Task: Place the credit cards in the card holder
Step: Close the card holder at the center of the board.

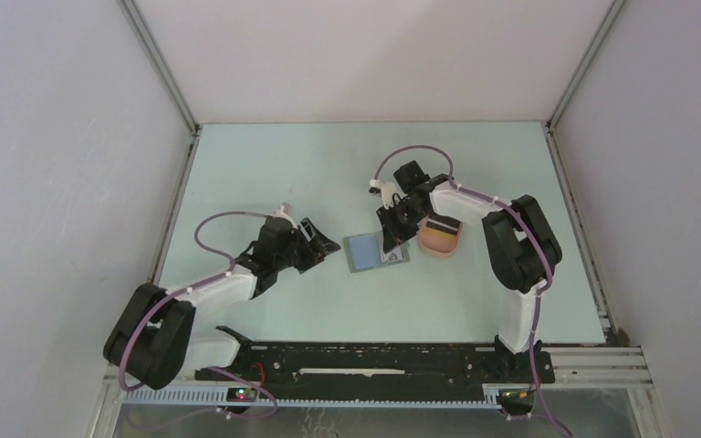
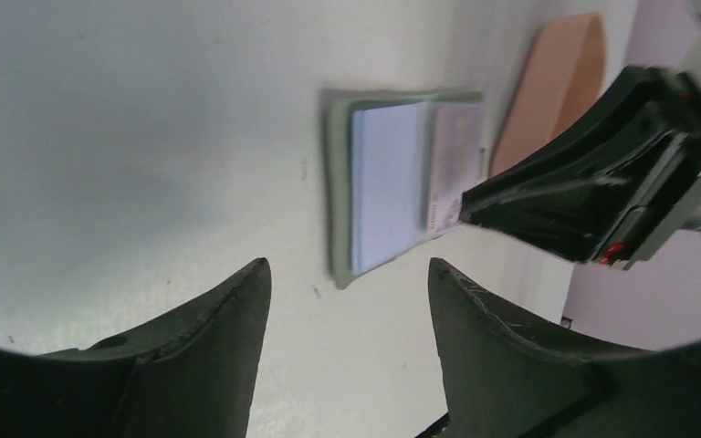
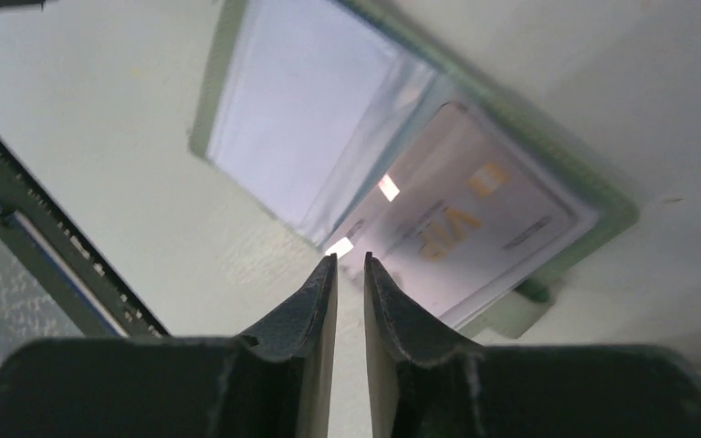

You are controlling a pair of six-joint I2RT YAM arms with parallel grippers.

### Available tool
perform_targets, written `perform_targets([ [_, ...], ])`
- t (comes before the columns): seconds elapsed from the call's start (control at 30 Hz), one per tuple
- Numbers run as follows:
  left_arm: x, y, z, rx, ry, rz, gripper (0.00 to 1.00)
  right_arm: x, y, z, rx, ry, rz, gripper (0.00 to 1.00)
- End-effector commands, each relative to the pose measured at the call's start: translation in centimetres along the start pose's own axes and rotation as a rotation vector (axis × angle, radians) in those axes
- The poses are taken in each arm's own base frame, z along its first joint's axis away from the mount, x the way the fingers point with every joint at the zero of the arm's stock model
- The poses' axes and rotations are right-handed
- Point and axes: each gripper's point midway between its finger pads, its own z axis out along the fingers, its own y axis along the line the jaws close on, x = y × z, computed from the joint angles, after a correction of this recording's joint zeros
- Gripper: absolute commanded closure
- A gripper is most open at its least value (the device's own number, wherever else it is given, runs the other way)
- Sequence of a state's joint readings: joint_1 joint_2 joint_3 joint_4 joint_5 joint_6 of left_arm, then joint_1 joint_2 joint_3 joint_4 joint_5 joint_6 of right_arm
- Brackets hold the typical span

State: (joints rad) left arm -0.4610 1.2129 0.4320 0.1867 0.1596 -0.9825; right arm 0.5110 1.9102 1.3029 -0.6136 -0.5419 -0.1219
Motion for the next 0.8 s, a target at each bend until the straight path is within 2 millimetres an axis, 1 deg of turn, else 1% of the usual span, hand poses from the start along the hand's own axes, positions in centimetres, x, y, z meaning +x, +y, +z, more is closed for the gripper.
perform_targets([
  [0.0,-0.7,-2.3,1.0,0.055,0.019,-0.006,0.33,-1.4,-2.0,-0.1,0.105,-0.005,0.032,0.76],
  [0.13,0.0,-1.9,1.8,0.023,0.056,-0.015,0.36,-0.5,-2.8,0.7,0.123,0.036,0.047,0.76],
  [0.2,0.3,-1.7,2.2,0.011,0.073,-0.026,0.37,-0.1,-2.7,1.1,0.117,0.052,0.05,0.75],
  [0.3,1.0,-1.7,2.8,0.0,0.106,-0.039,0.38,0.0,-2.1,1.1,0.092,0.059,0.042,0.75],
  [0.4,1.6,-1.6,3.3,-0.016,0.137,-0.045,0.37,-0.1,-1.2,0.7,0.047,0.058,0.016,0.73],
  [0.43,1.7,-1.6,3.5,-0.021,0.142,-0.045,0.37,-0.1,-0.6,0.3,0.017,0.057,-0.003,0.71],
  [0.47,1.8,-1.5,3.5,-0.028,0.146,-0.043,0.38,-0.3,0.6,-0.4,-0.048,0.052,-0.039,0.69],
  [0.53,1.6,-1.4,3.4,-0.04,0.143,-0.02,0.38,-0.8,2.0,-2.2,-0.122,0.029,-0.128,0.57],
  [0.57,1.3,-1.6,3.3,-0.044,0.137,0.001,0.38,-1.2,2.3,-3.2,-0.142,0.012,-0.176,0.51],
  [0.6,0.9,-1.9,3.0,-0.039,0.125,0.025,0.38,-1.8,2.2,-4.3,-0.143,-0.019,-0.227,0.47],
  [0.67,0.1,-2.5,2.4,-0.031,0.102,0.083,0.38,-2.4,1.7,-5.9,-0.148,-0.053,-0.312,0.43],
  [0.7,-0.3,-2.9,2.2,-0.023,0.088,0.112,0.38,-2.7,1.2,-6.6,-0.138,-0.068,-0.356,0.43],
  [0.77,-1.1,-3.7,1.5,0.001,0.057,0.157,0.37,-2.9,0.6,-7.5,-0.126,-0.076,-0.514,0.43],
])
